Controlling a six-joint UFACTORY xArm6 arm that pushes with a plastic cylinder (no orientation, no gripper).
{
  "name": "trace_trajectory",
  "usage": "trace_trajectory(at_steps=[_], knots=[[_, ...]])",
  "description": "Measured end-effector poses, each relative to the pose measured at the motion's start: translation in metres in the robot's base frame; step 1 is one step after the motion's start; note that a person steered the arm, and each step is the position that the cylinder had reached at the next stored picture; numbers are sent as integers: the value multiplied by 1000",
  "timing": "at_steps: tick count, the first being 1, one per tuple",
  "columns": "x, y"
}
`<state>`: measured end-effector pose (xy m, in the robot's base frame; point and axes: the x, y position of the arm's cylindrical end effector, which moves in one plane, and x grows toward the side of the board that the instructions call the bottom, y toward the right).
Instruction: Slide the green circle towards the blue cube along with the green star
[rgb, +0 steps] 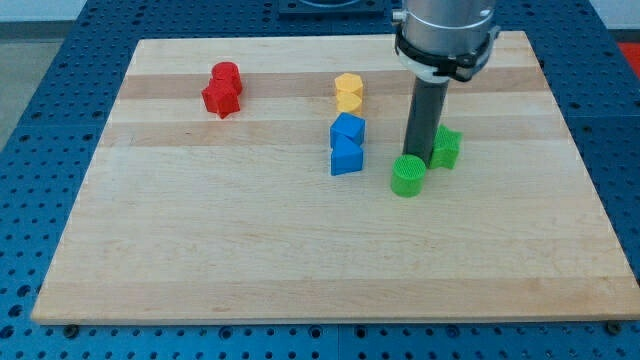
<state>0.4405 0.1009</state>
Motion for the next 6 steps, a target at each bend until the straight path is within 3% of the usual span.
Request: trace_trajectory(at_steps=[6], knots=[[86, -4]])
